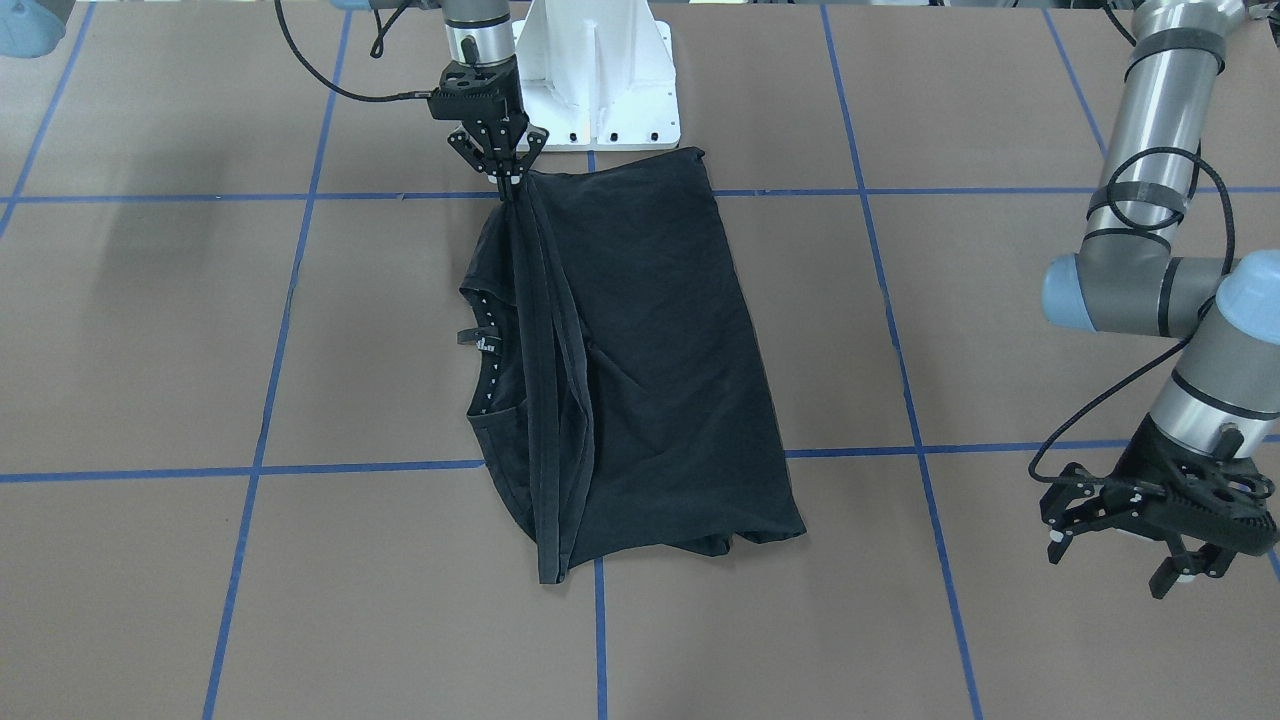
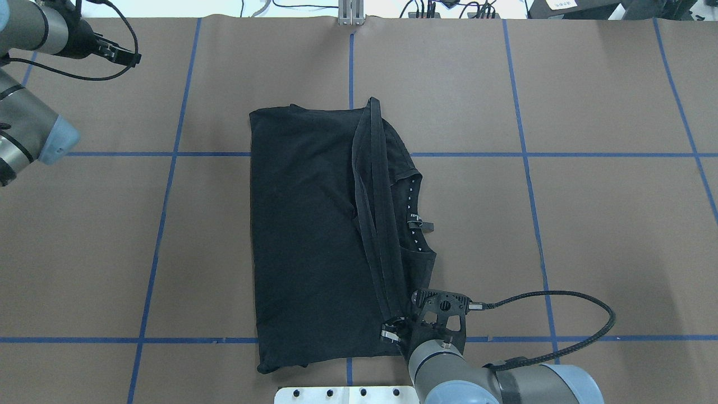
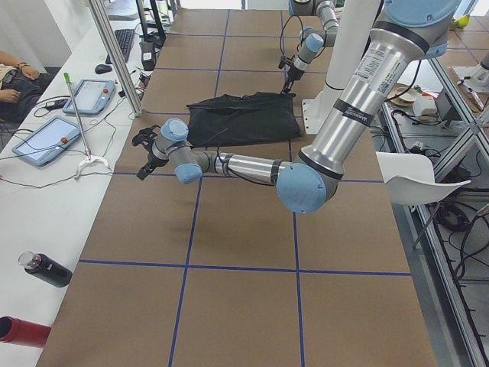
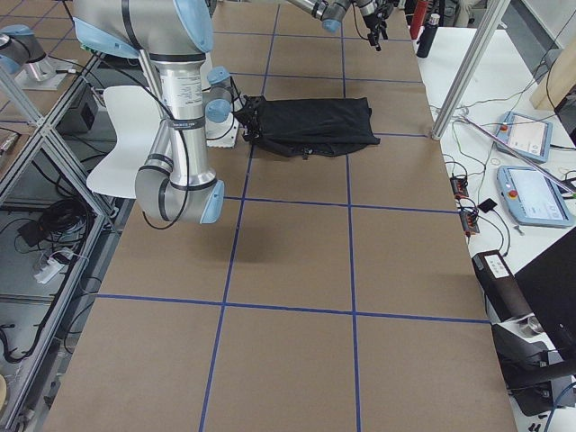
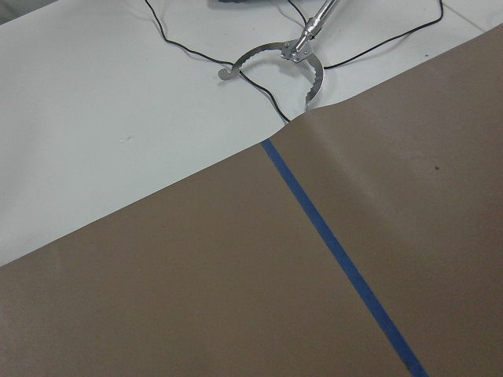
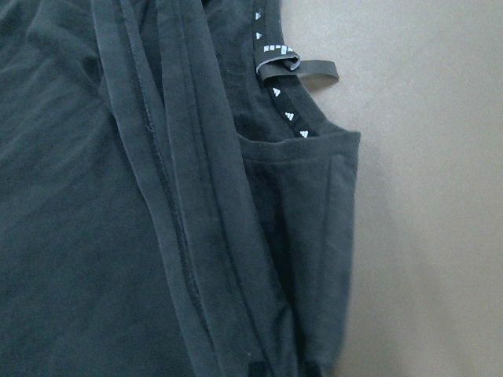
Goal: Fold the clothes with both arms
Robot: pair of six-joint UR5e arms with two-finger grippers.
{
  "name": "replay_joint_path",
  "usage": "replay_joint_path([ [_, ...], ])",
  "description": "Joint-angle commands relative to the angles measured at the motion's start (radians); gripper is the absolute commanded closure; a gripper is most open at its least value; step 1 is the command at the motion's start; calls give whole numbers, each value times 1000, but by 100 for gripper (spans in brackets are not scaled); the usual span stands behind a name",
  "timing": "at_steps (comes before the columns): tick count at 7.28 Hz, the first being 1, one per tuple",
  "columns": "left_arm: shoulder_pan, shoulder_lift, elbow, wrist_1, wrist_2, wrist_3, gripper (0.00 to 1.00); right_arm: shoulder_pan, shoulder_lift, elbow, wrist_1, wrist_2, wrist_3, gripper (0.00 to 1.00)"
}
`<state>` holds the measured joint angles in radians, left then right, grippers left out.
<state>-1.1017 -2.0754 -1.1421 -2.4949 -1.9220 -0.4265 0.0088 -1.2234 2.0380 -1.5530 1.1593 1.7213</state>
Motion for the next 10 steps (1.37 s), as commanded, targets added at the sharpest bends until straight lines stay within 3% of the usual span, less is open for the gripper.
replay_joint_path([
  [1,0,0,-1,-1,0,0,0,92,36,30,-66,99,-85,0],
  [2,0,0,-1,1,0,0,0,147,68,7,-70,149,-164,0],
  [5,2,5,-15,1,0,0,0,314,281,-226,-97,271,-350,0],
  [8,2,3,-15,1,0,0,0,411,534,-566,-99,345,-440,0],
  [10,5,3,-15,1,0,0,0,412,535,-642,-101,349,-495,0],
])
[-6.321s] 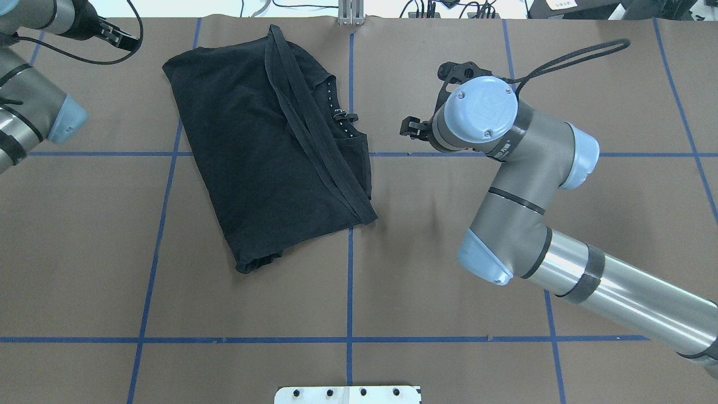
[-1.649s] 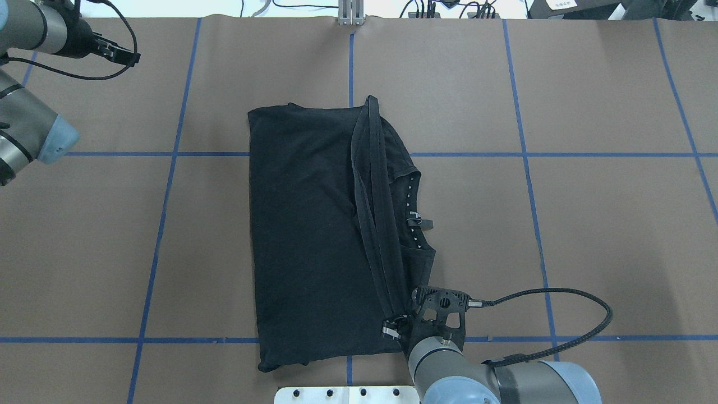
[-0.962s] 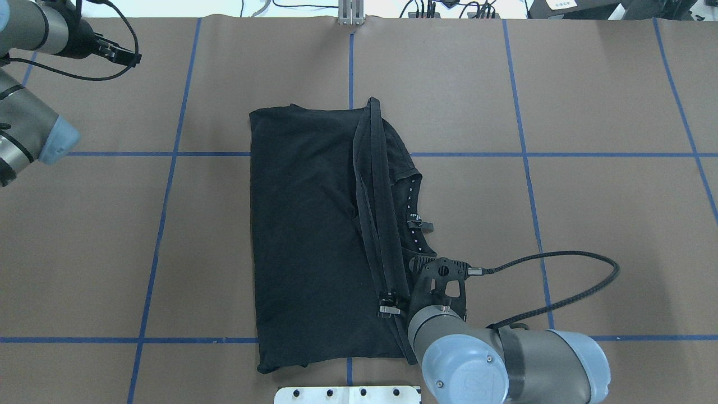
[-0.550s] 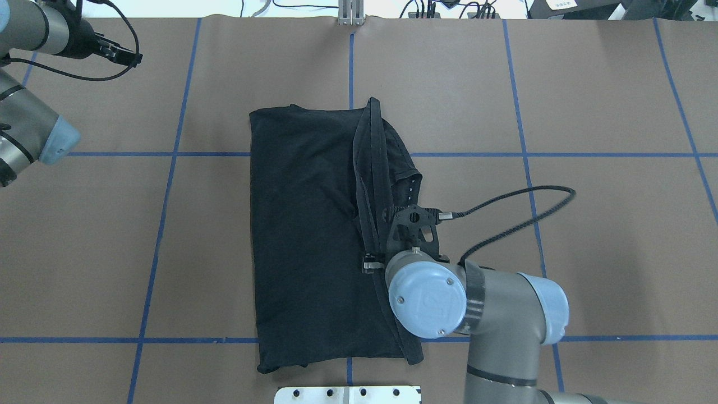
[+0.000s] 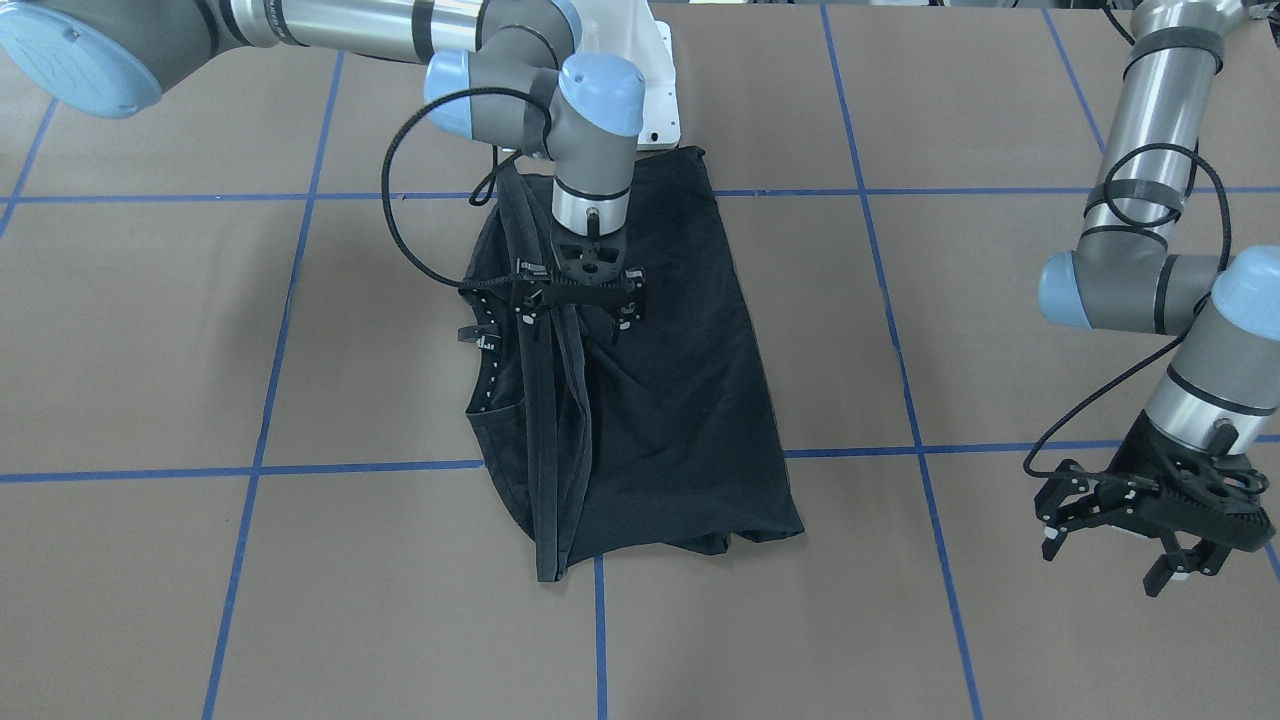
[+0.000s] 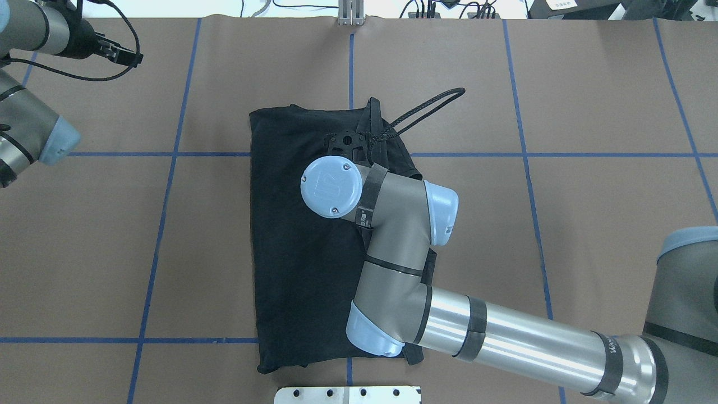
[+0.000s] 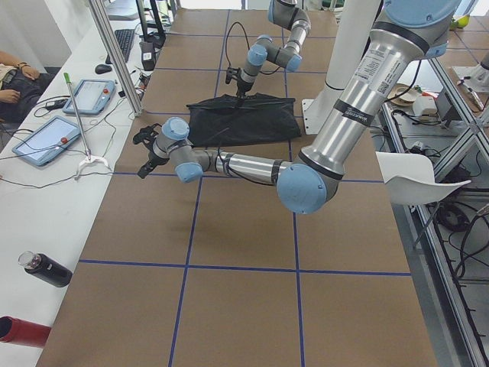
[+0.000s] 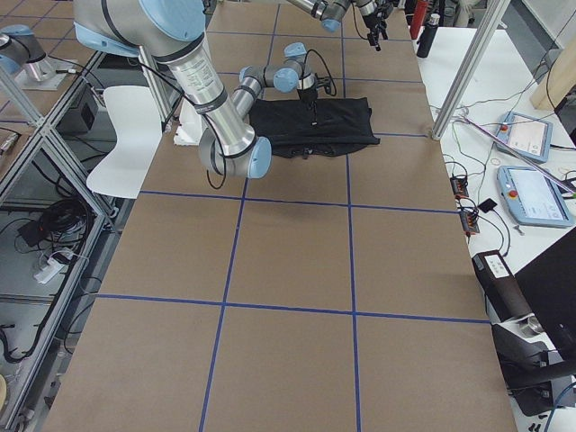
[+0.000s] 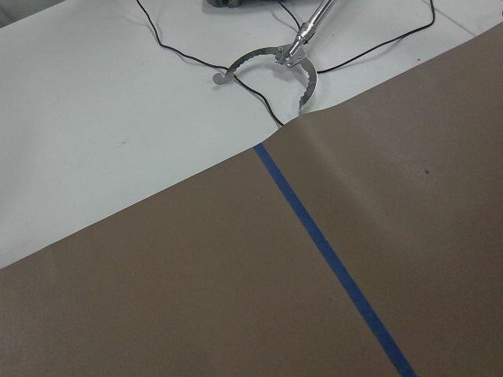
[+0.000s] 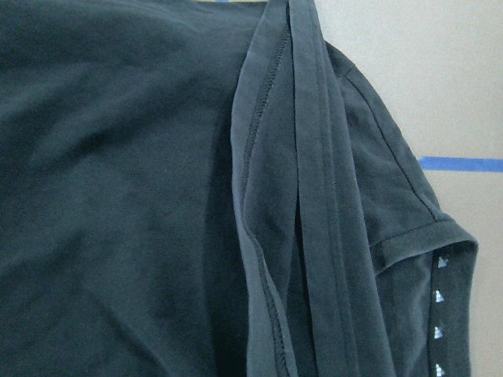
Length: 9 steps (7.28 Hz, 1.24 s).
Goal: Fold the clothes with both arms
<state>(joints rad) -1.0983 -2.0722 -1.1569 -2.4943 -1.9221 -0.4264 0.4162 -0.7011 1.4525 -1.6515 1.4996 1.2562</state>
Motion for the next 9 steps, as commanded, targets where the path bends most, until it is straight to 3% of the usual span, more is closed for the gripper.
replay_joint_path([
  [1,2,0,2,0,0,0,0,4,12,-63,-33,8,-50,0],
  [5,6,-2,2,0,0,0,0,12,3,-31,-184,11,-183,1],
  [6,6,-2,2,0,0,-2,0,24,-45,23,-217,13,-219,1],
  [8,8,-2,2,0,0,-2,0,42,-260,228,-229,7,-305,1],
  [9,8,-2,0,0,0,-2,0,53,-284,253,-231,10,-305,1],
])
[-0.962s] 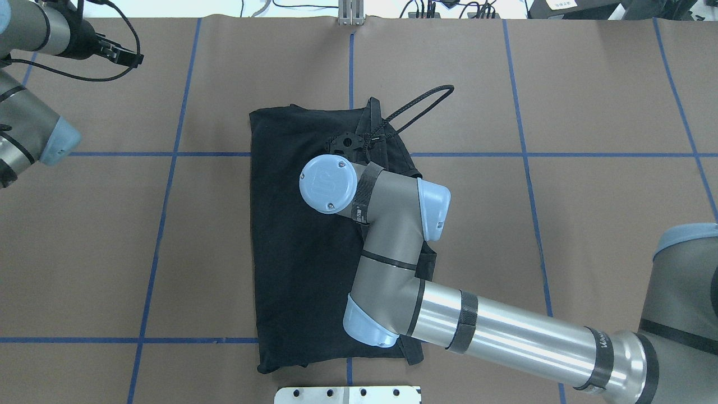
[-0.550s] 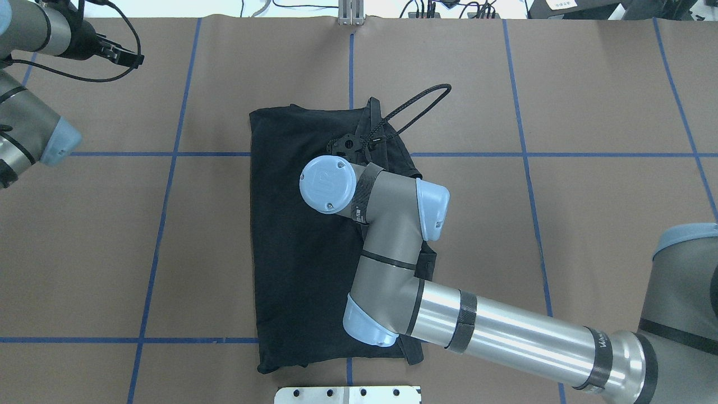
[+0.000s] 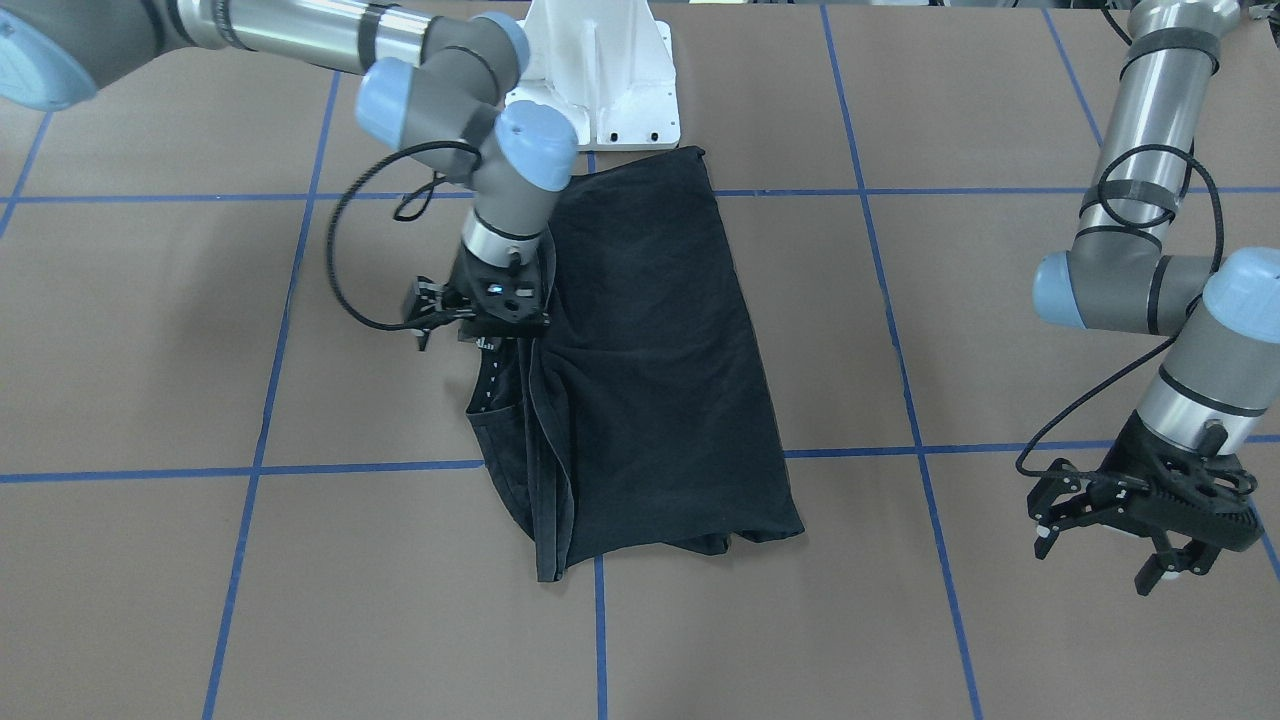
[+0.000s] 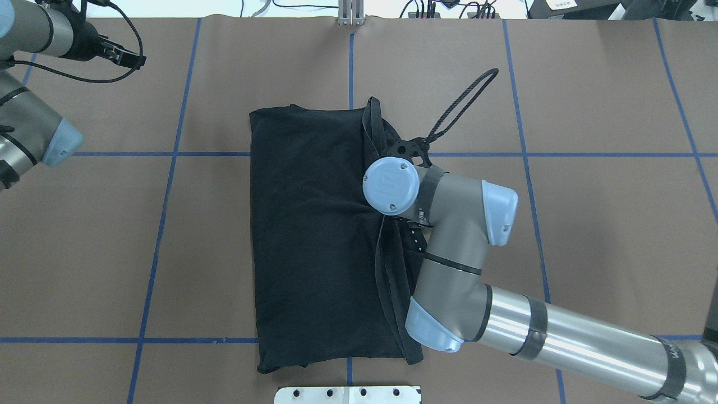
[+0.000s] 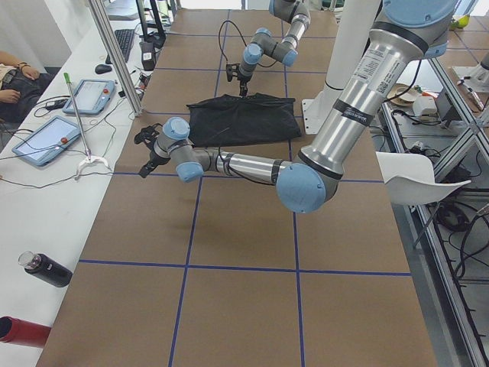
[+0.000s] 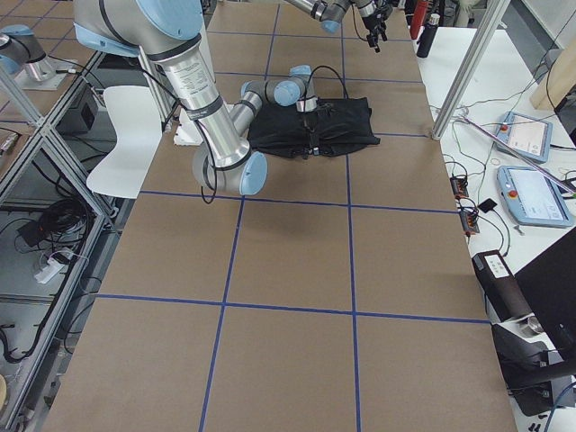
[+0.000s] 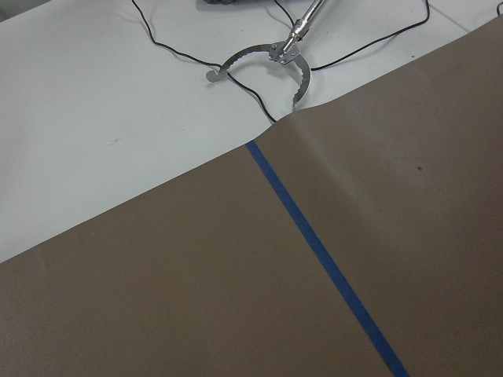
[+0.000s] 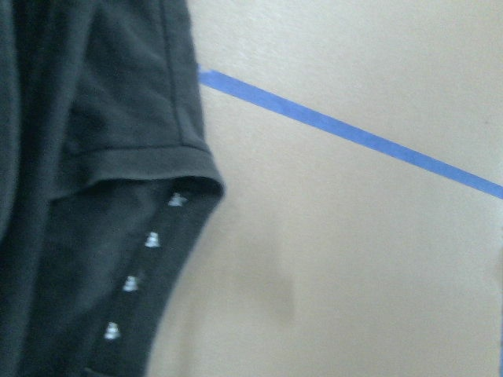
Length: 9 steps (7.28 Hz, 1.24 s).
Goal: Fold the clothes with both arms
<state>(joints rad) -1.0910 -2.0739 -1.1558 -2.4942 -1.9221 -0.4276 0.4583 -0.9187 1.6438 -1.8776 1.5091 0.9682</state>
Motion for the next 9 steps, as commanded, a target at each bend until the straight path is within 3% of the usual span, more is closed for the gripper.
replay_joint_path([
  [1,0,0,-1,0,0,0,0,17,-60,71,-3,3,-19,1],
  [2,0,0,-5,0,0,-11,0,28,-37,83,15,8,-5,1],
  [3,0,0,-37,9,-14,-143,0,43,-37,129,76,35,19,1],
  [4,34,9,-106,14,-49,-243,0,52,-51,169,159,98,76,1],
  [6,126,90,-285,76,-38,-394,0,43,-98,262,198,108,200,1],
  [7,163,133,-394,150,-25,-408,0,-19,-98,272,186,85,268,1],
  [9,175,150,-441,192,-14,-410,0,-81,-22,188,157,42,334,8],
])
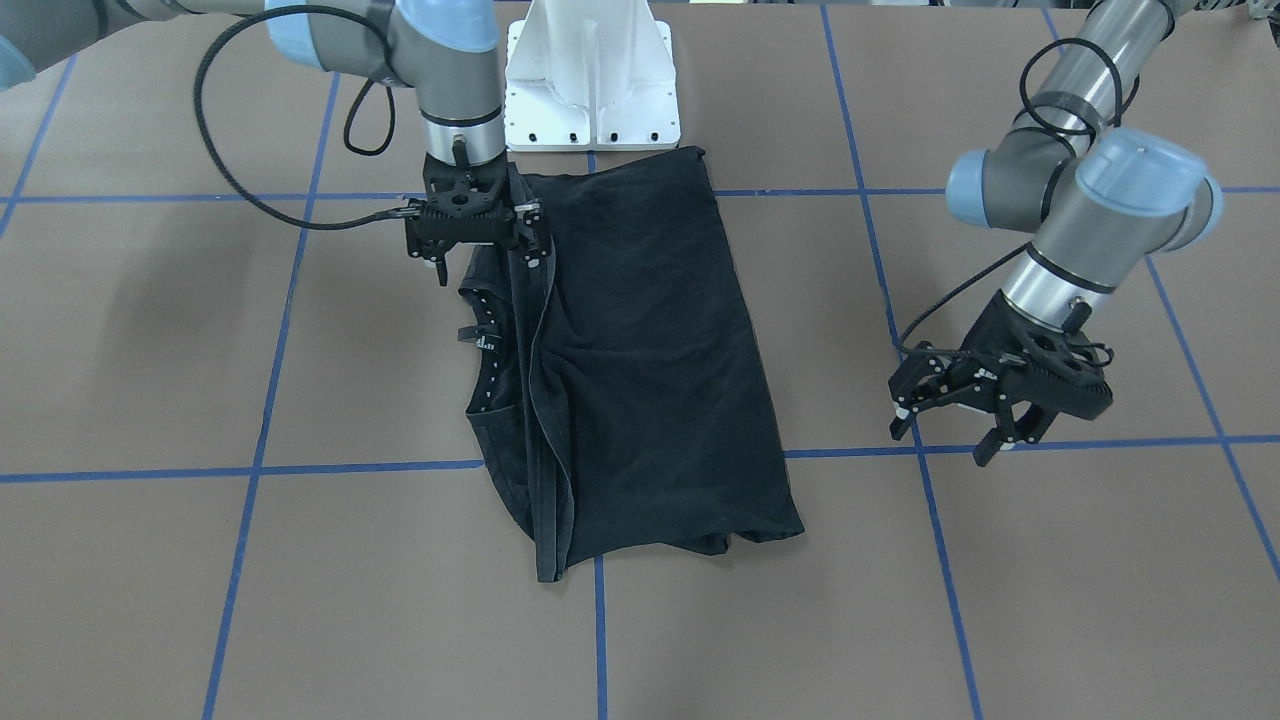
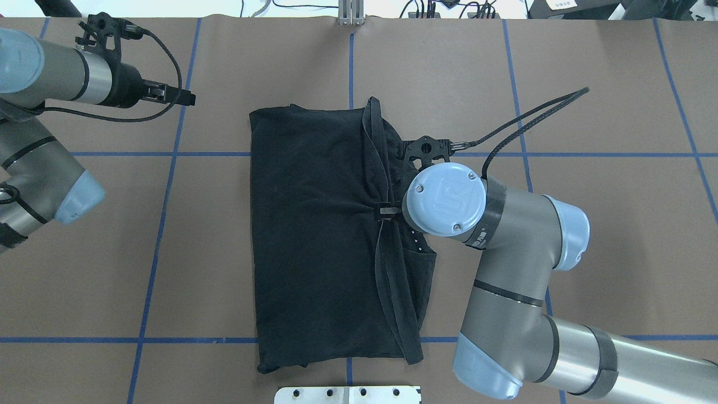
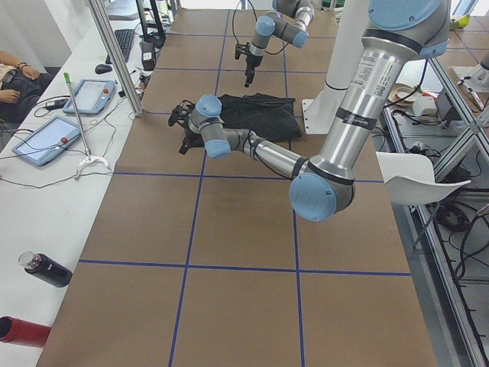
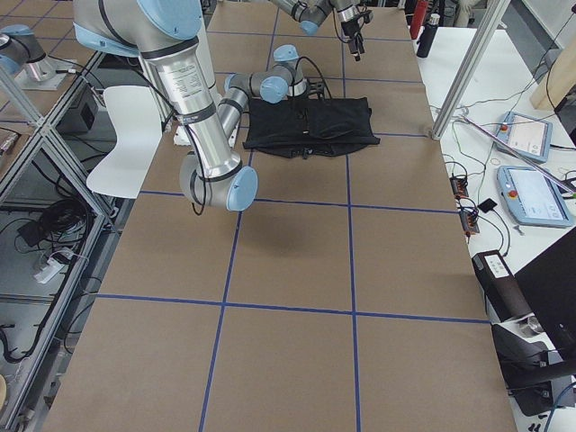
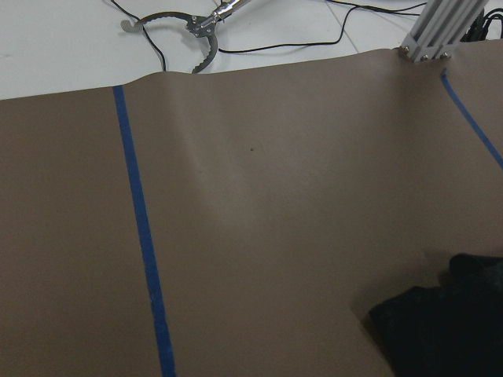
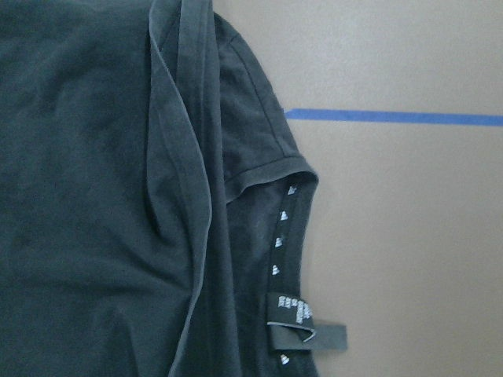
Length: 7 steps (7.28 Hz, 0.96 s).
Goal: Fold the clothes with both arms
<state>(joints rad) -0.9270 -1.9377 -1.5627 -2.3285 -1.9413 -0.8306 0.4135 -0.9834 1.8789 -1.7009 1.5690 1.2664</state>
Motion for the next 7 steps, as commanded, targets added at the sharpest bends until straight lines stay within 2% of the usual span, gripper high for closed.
replay_joint_path([
  [1,11,14,-34,26,5,-5,0,-48,105,-140,-51,-20,34,13],
  [2,11,14,-33,26,5,-5,0,-64,141,-194,-87,-17,24,15],
  [4,11,14,-33,24,7,-5,0,-94,181,-193,-215,-4,18,24],
  [5,11,14,-33,24,7,-5,0,-113,177,-196,-218,-4,16,38],
  [6,11,14,-33,24,7,-5,0,-125,184,-198,-221,-4,16,47],
  [7,11,14,-34,24,7,-5,0,-133,184,-204,-221,-4,16,47],
])
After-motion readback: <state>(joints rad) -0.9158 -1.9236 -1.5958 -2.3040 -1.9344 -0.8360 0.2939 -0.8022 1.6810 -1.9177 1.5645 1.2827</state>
